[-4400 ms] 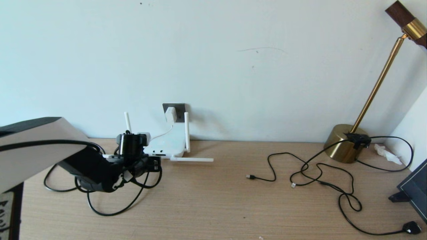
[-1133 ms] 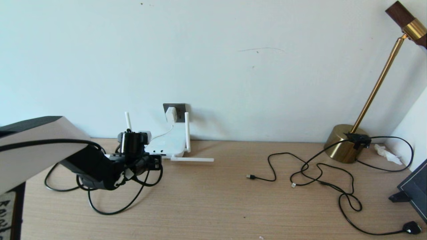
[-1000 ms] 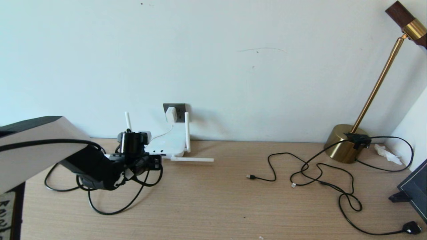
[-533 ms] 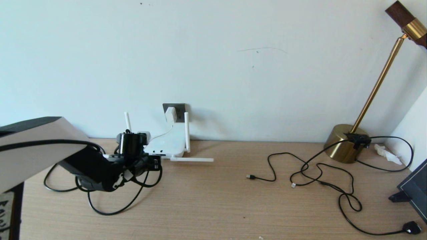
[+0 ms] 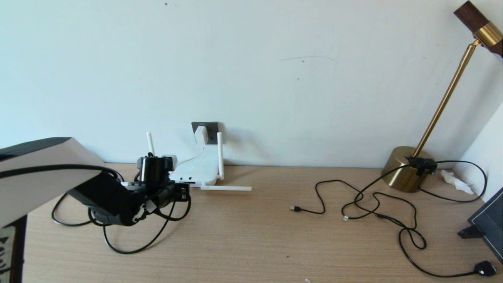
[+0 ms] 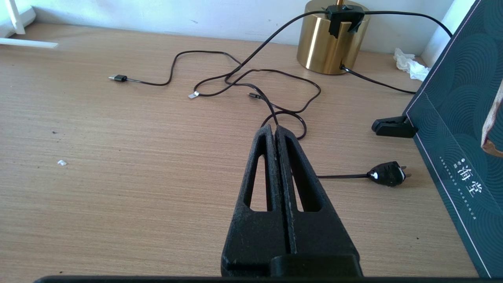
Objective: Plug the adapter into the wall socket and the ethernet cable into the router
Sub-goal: Plug cable into router interface
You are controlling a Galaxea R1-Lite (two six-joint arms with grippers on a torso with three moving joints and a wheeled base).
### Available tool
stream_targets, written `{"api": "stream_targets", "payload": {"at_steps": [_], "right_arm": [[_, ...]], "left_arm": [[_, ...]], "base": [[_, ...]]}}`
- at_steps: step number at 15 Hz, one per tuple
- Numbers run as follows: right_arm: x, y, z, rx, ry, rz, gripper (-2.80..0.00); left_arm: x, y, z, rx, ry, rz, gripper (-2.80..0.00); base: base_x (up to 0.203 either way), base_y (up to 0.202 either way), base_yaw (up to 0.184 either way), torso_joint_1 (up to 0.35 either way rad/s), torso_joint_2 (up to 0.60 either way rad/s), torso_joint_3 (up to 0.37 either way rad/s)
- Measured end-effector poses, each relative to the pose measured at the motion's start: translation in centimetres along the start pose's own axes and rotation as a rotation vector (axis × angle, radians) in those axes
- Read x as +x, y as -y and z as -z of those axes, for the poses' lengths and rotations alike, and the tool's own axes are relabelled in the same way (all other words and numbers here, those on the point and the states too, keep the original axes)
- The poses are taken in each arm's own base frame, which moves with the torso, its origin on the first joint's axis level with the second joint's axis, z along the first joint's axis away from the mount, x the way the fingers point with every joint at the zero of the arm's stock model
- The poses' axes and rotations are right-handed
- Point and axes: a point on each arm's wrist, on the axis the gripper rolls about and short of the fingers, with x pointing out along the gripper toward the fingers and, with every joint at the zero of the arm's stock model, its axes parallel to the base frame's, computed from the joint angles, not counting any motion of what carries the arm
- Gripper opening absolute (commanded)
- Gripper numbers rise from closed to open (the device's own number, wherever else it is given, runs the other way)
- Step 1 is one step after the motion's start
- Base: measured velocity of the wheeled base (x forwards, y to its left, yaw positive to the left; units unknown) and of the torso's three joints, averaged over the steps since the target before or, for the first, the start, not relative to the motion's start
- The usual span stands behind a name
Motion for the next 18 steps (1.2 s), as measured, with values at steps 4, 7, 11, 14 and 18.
{"api": "stream_targets", "payload": {"at_steps": [4,7,11,14,18], "right_arm": [[0.00,0.00,0.00,0.000,0.000,0.000,-2.80],[0.00,0.00,0.00,0.000,0.000,0.000,-2.80],[0.00,0.00,0.00,0.000,0.000,0.000,-2.80],[0.00,0.00,0.00,0.000,0.000,0.000,-2.80],[0.00,0.00,0.00,0.000,0.000,0.000,-2.80]], "left_arm": [[0.03,0.01,0.03,0.000,-0.001,0.000,-2.80],[0.05,0.01,0.02,0.000,-0.001,0.000,-2.80],[0.07,0.00,-0.02,0.000,0.000,0.000,-2.80],[0.11,-0.02,0.02,0.000,-0.001,-0.001,-2.80],[0.12,-0.07,0.02,-0.001,-0.001,-0.002,-2.80]], "base": [[0.000,0.000,0.000,0.000,0.00,0.000],[0.000,0.000,0.000,0.000,0.00,0.000],[0.000,0.000,0.000,0.000,0.00,0.000],[0.000,0.000,0.000,0.000,0.00,0.000],[0.000,0.000,0.000,0.000,0.00,0.000]]}}
